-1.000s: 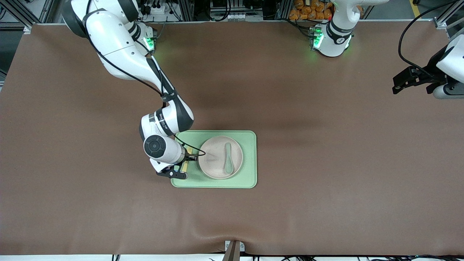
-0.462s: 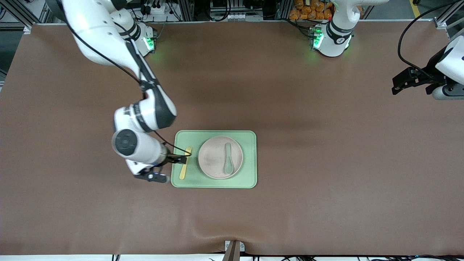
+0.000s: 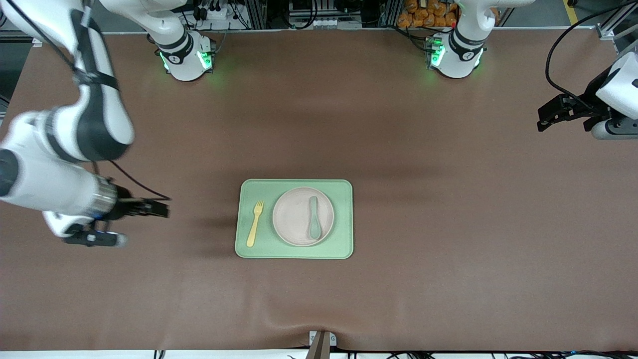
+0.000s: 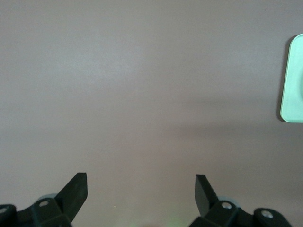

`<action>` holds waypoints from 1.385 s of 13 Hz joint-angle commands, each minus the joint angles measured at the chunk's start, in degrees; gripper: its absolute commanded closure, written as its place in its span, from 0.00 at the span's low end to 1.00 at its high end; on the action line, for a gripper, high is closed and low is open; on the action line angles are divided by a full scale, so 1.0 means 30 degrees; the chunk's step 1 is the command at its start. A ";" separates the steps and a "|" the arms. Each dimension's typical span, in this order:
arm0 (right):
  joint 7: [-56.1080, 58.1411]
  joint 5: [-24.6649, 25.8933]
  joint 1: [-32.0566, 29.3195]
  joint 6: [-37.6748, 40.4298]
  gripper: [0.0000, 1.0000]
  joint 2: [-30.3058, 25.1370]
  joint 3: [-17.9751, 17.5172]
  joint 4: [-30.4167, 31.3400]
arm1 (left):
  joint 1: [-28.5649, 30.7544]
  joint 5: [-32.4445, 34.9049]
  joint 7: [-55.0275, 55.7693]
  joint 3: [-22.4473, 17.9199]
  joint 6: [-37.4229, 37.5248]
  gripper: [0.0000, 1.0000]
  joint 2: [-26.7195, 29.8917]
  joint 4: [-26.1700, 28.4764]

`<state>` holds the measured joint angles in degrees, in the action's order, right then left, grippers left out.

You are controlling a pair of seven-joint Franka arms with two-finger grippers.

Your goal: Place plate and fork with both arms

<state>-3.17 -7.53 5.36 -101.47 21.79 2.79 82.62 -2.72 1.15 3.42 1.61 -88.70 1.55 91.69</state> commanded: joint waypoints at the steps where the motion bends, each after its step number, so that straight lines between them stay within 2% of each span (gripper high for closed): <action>1: 0.1817 0.0603 -0.1197 0.1649 0.00 -0.2833 -0.0373 0.0732 | 0.0114 0.0174 -0.0289 0.0051 0.0152 0.00 -0.0224 -0.0476; 3: 0.1995 0.2093 -0.1462 0.2820 0.00 -0.4182 -0.0285 0.0703 | -0.0090 0.0174 -0.0026 0.0051 0.0181 0.00 -0.0312 -0.0652; 6: 0.2025 0.2276 -0.1639 0.5074 0.00 -0.5969 0.0151 0.0732 | 0.0055 0.0116 -0.0142 0.0080 0.0181 0.00 -0.0400 -0.0682; 8: 0.2025 0.2276 -0.1288 0.5434 0.00 -0.6209 0.0740 0.0761 | -0.0061 0.0115 -0.0114 0.0080 0.0181 0.00 -0.0400 -0.0682; 18: 0.1761 0.2247 -0.1433 0.6430 0.00 -0.6767 0.0770 0.0791 | -0.0208 0.0115 -0.0113 0.0139 0.0181 0.00 -0.0429 -0.0653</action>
<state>2.35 -1.52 1.18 -82.22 3.13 5.15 83.50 -3.18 1.15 3.42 1.96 -88.70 1.08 91.27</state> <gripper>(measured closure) 0.000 0.000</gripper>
